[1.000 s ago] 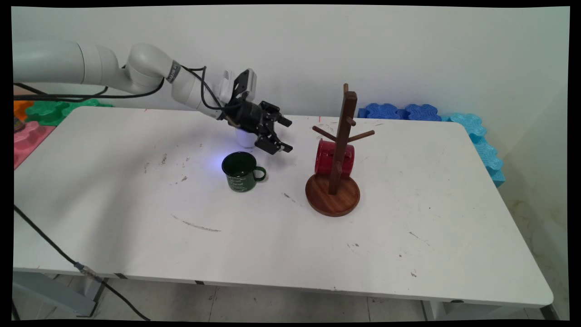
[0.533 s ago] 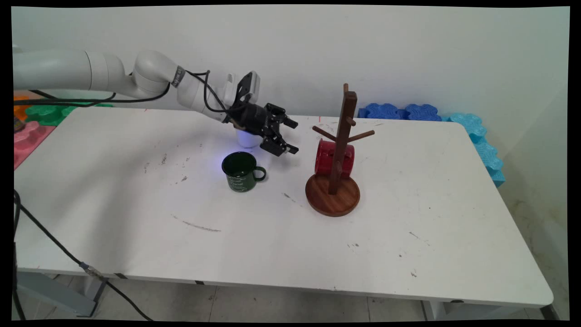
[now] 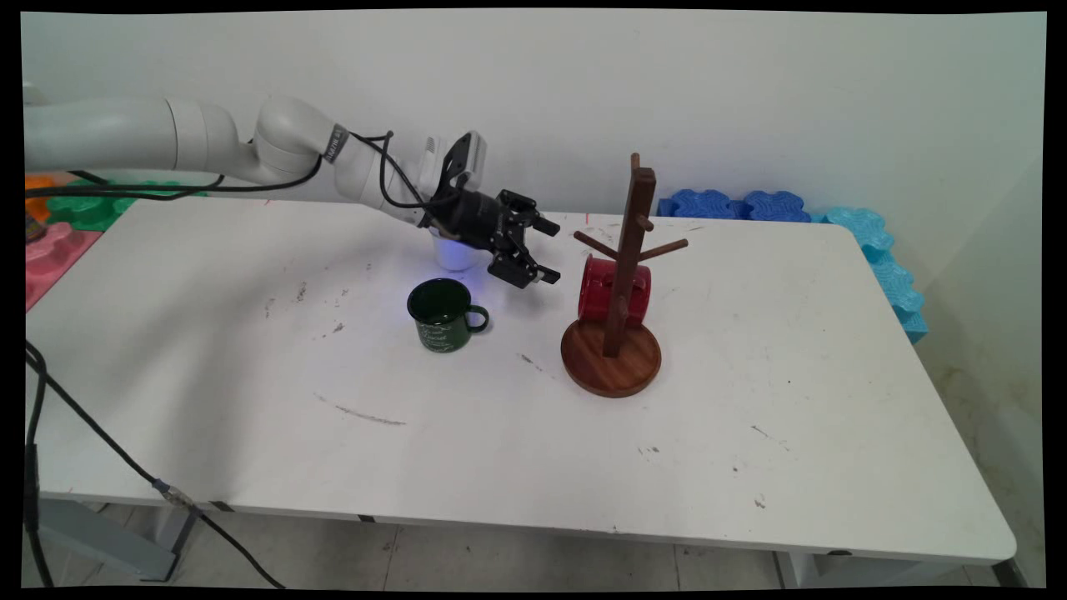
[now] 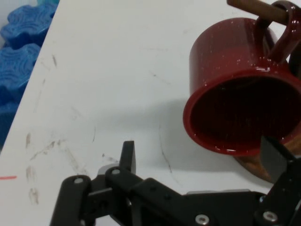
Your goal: Pick up the red mug from the rack
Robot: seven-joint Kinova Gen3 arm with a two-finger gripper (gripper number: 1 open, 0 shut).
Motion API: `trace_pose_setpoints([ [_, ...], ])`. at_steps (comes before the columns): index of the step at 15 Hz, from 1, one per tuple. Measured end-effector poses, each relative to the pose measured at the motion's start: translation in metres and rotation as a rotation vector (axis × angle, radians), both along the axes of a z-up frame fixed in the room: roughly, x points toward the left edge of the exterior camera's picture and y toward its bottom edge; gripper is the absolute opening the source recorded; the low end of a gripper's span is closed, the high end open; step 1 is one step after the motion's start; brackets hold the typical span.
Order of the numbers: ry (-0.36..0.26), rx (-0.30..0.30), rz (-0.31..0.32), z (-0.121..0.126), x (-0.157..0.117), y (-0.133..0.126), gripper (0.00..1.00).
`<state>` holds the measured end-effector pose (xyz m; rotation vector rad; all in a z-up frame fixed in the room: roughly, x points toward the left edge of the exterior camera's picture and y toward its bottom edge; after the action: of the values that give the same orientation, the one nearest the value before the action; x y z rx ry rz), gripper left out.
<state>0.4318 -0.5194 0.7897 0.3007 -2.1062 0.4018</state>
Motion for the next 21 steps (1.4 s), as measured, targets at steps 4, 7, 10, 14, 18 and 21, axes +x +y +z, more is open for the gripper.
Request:
trace_pose_setpoints([
  [4, -0.007, -0.032, -0.022, -0.002, -0.006, -0.003, 1.0],
  [7, -0.02, -0.068, -0.043, -0.004, -0.011, -0.006, 1.0],
  [10, -0.032, -0.104, -0.062, -0.006, -0.016, -0.009, 1.0],
  [14, -0.054, -0.153, -0.088, -0.01, -0.022, -0.012, 1.0],
  [18, -0.074, -0.197, -0.113, -0.013, -0.027, -0.014, 1.0],
  [21, -0.085, -0.228, -0.13, -0.015, -0.032, -0.017, 1.0],
])
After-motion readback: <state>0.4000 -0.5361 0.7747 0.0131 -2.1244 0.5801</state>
